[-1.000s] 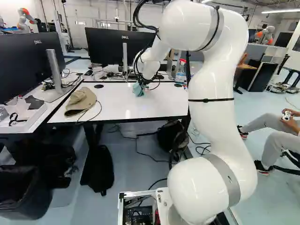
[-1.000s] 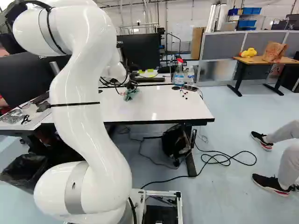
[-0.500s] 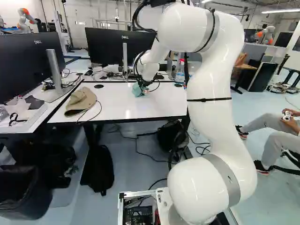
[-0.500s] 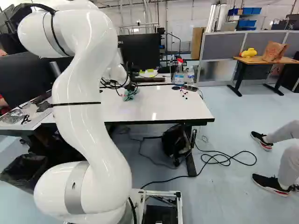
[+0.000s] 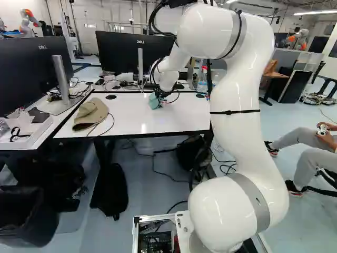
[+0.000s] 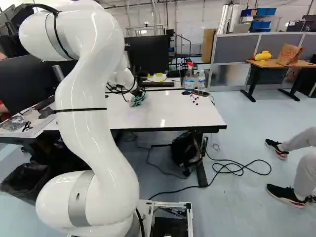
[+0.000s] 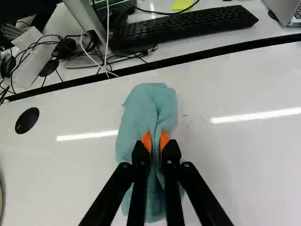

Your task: Clean the table with the green towel

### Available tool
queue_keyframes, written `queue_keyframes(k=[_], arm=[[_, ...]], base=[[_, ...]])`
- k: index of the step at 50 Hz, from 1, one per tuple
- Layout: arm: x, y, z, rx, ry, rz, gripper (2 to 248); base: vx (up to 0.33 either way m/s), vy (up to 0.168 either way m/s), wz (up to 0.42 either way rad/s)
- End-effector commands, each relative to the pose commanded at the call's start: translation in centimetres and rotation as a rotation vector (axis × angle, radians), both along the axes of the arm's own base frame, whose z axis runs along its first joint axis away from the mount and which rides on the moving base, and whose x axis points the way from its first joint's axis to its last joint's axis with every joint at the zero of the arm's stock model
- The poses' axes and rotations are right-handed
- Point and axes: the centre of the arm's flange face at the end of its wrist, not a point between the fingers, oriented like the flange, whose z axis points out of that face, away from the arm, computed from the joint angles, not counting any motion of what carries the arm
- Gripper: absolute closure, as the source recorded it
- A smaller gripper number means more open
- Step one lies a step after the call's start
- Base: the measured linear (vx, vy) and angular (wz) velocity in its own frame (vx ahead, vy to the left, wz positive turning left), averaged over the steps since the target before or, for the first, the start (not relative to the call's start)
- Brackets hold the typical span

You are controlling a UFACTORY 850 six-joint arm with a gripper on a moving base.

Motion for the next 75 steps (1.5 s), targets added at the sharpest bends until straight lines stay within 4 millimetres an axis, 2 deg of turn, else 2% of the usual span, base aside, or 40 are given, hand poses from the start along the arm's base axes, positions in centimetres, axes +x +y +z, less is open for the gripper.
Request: queue_keyframes(k=[75], arm=[[-0.77,-0.12,-0.7,0.019,0.118,0.002,209]], base=[[0.0,0.0,0.0]])
